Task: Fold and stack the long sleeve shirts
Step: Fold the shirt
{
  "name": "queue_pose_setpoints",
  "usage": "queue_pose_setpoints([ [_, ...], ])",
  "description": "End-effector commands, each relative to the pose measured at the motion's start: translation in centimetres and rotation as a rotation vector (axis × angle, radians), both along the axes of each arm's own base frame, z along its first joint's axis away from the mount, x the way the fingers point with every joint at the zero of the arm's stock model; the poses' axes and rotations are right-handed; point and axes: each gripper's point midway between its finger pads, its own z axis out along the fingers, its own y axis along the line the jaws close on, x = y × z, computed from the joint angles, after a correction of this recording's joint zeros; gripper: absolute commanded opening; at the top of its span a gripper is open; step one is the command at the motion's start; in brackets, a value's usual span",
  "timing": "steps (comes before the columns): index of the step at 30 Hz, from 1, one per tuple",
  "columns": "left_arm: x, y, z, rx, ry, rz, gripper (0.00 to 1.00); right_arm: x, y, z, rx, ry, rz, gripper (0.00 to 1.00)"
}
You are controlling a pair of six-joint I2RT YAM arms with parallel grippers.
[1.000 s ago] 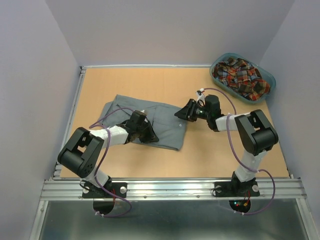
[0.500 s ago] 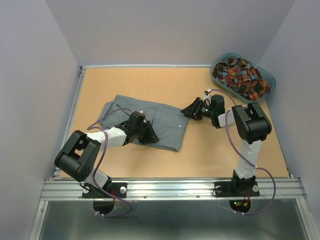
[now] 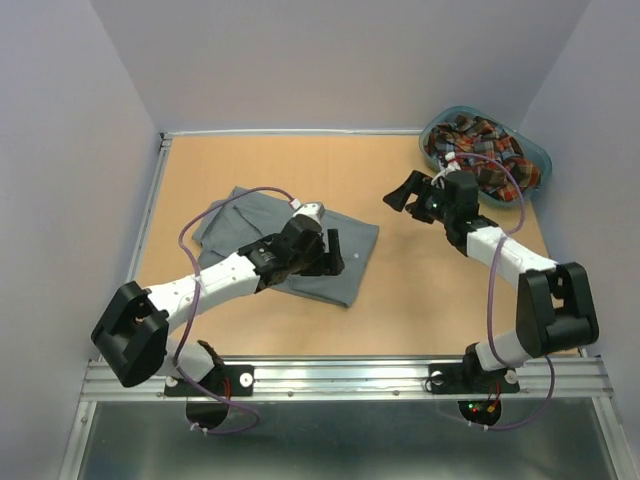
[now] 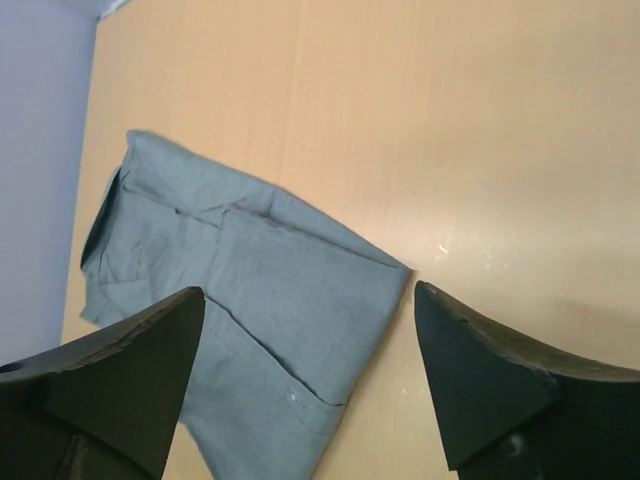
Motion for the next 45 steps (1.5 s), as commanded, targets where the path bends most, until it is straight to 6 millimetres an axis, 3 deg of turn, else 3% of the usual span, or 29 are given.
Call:
queue_pose_setpoints([
  [1,-0.4,-2.1,2.6,0.152,-0.202,-0.116,0.86,-2.5,-4.3,-1.0,-0.17,0.065,-0.158,0.93],
  [4,-2.0,-4.6,1.5,0.282,-0.274,-0.222,0.84,-4.4,-5.5,-0.5,-0.199,0.095,-0.195,0.96],
  [8,-3.6,-6.2,-1.0,0.457,-0.31,-0.29,0.78,-6.1,-6.3,-0.2,-0.208,0.097,-0.226,0.96],
  [10,-3.8,-7.1,-1.3,0.491,-0.323,-0.303,0.73,-6.9,-6.4,-0.9,-0.208,0.121,-0.228,0.96],
  [11,-4.2,-7.2,-2.5,0.539,-0.32,-0.317,0.69,-7.5,-6.4,-1.2,-0.204,0.125,-0.224,0.96],
  [13,-4.2,-7.3,-3.0,0.566,-0.319,-0.314,0.65,-8.0,-6.4,-1.7,-0.199,0.139,-0.222,0.96],
  [22,-5.0,-6.5,-6.5,0.675,-0.288,-0.319,0.61,-10.2,-6.1,-4.4,-0.175,0.209,-0.199,0.96],
  [26,-5.5,-6.5,-7.4,0.694,-0.277,-0.327,0.43,-11.0,-5.0,-5.7,-0.125,0.259,-0.161,0.96],
  [29,-5.6,-6.6,-7.3,0.688,-0.275,-0.319,0.25,-11.1,-3.8,-6.3,-0.044,0.274,-0.134,0.96],
  [30,-5.5,-6.6,-7.2,0.686,-0.277,-0.312,0.18,-12.0,-3.0,-7.0,-0.003,0.301,-0.099,0.96],
  [31,-5.5,-6.6,-6.9,0.681,-0.279,-0.305,0.06,-11.4,-2.3,-6.4,0.059,0.275,-0.101,0.96],
  [33,-5.5,-6.8,-6.3,0.661,-0.279,-0.296,0.0,-11.8,-1.3,-6.7,0.128,0.293,-0.074,0.96],
  [34,-5.5,-7.0,-5.9,0.648,-0.279,-0.294,0.0,-12.4,-0.8,-7.4,0.152,0.313,-0.065,0.96],
  [36,-5.7,-7.6,-5.3,0.609,-0.272,-0.301,0.0,-12.1,0.5,-6.5,0.243,0.288,-0.036,0.96],
  [40,-5.8,-8.7,-4.2,0.557,-0.26,-0.309,0.0,-12.4,2.6,-7.7,0.357,0.339,-0.007,0.96],
  [45,-5.6,-9.3,-3.4,0.518,-0.239,-0.302,0.0,-12.6,4.9,-9.4,0.343,0.377,0.006,0.95],
])
